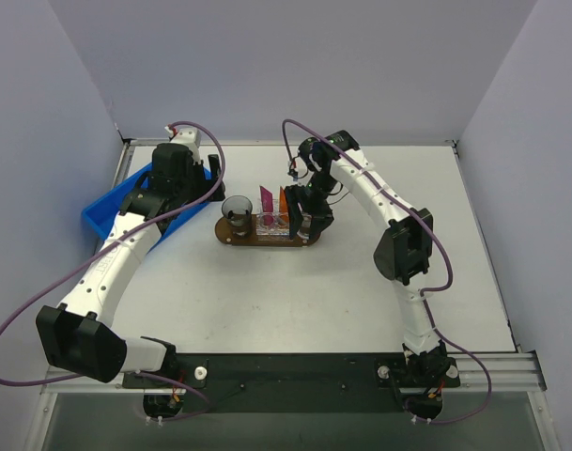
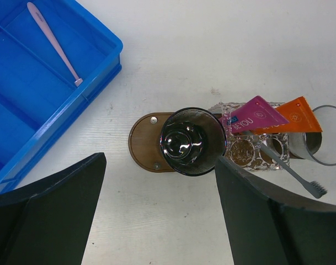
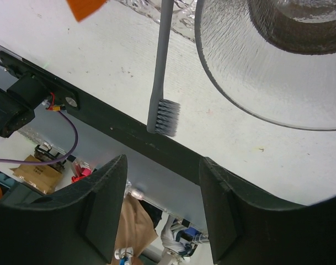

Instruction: Prepare toiletry sets of a toothbrush and toothpaste on the tray

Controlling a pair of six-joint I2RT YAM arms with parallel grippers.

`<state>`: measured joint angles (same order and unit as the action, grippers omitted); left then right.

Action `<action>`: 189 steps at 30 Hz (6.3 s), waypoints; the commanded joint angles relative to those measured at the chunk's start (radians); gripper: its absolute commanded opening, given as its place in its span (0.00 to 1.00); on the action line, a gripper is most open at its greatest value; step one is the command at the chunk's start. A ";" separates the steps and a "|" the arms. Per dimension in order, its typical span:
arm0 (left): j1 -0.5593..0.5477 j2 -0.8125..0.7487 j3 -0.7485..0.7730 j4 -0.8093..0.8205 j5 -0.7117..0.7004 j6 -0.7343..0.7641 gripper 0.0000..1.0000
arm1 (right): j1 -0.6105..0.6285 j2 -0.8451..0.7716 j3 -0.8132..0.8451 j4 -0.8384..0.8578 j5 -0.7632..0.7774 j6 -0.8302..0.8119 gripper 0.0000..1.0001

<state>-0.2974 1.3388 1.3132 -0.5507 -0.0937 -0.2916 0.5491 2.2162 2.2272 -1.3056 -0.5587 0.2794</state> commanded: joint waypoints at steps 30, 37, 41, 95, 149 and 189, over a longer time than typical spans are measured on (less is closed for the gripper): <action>0.161 0.583 0.558 -0.235 -0.313 -0.121 0.43 | -0.216 -0.681 -0.270 0.374 0.319 0.069 0.40; 0.210 0.865 0.845 -0.247 -0.316 -0.121 0.39 | -0.279 -0.739 -0.296 0.378 0.339 0.058 0.37; 0.222 0.976 0.943 -0.236 -0.266 -0.107 0.38 | -0.317 -0.744 -0.296 0.376 0.324 0.049 0.36; 0.327 1.201 0.937 -0.195 -0.098 -0.072 0.18 | -0.411 -0.671 -0.304 0.413 0.232 0.107 0.33; 0.161 0.150 0.143 0.170 0.064 -0.047 0.00 | -0.379 -0.659 -0.293 0.505 0.085 0.089 0.33; -0.286 -0.030 -0.071 0.437 0.456 -0.251 0.00 | -0.143 -0.351 -0.212 0.594 -0.405 0.297 0.41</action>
<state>-0.5800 1.3128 1.1782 -0.1947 0.3252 -0.5236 0.4019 1.8595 1.9846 -0.7147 -0.9127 0.5610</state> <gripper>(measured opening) 0.238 0.413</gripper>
